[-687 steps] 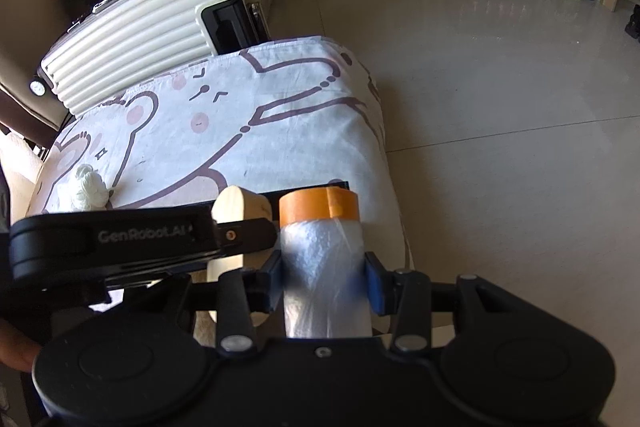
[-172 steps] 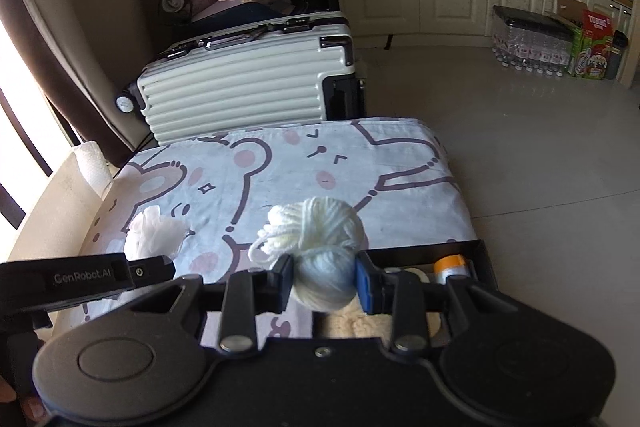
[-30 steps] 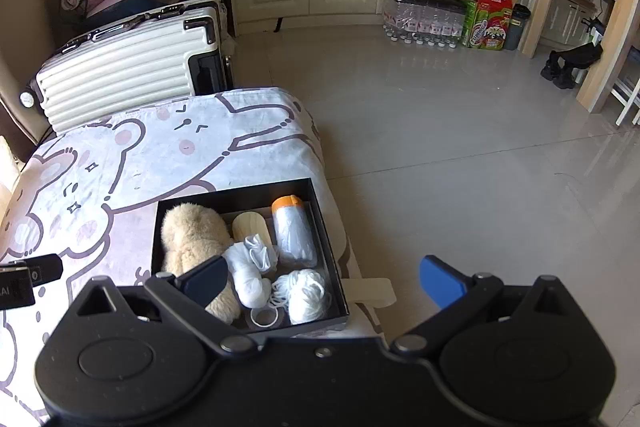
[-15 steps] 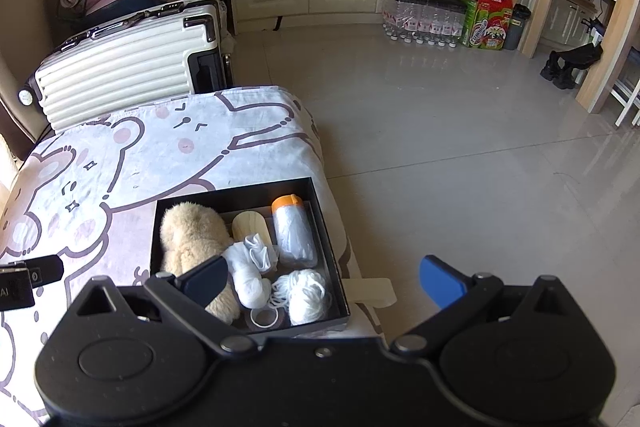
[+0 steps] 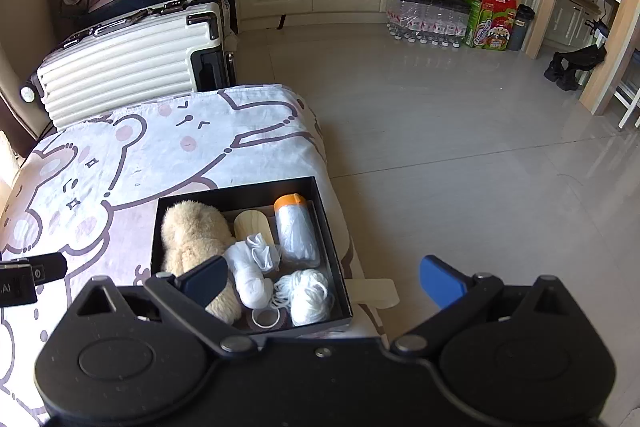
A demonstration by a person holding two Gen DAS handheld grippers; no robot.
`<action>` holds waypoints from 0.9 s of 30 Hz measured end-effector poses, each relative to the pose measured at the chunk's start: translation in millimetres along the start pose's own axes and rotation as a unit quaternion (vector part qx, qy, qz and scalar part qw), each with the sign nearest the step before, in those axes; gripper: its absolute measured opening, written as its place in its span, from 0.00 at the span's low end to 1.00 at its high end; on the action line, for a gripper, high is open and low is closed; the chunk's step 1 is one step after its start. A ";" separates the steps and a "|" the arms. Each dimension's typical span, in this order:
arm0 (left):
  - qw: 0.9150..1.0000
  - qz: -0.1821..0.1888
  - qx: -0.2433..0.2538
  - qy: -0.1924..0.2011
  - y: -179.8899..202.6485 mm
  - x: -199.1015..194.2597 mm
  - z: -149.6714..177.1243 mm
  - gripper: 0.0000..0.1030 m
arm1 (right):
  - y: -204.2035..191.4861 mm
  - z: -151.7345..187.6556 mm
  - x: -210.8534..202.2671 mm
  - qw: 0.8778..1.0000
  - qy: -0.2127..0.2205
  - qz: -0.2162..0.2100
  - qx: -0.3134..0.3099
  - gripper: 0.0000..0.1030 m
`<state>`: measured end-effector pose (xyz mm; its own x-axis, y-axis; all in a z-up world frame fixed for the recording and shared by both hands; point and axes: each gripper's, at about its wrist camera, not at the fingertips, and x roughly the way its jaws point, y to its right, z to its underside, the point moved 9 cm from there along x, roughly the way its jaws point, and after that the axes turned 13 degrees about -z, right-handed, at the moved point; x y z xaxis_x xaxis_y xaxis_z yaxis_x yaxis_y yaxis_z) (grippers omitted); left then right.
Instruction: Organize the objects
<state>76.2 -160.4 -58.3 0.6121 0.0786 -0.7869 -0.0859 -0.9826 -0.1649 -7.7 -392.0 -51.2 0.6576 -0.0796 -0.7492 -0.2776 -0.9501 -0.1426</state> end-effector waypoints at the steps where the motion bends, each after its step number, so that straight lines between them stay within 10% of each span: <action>1: 1.000 0.000 0.000 0.000 -0.1 0.1 0.0 1.00 | 0.0 0.3 -0.1 1.000 0.000 0.000 0.000 1.00; 27: 1.000 -0.010 0.004 0.001 -1.4 1.1 0.1 1.00 | -0.8 1.3 1.6 1.000 -0.001 -0.002 -0.003 1.00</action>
<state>76.9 -158.9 -59.0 0.6159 0.0971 -0.7818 -0.0801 -0.9795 -0.1848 -7.4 -391.0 -53.1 0.6567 -0.0760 -0.7503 -0.2717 -0.9519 -0.1414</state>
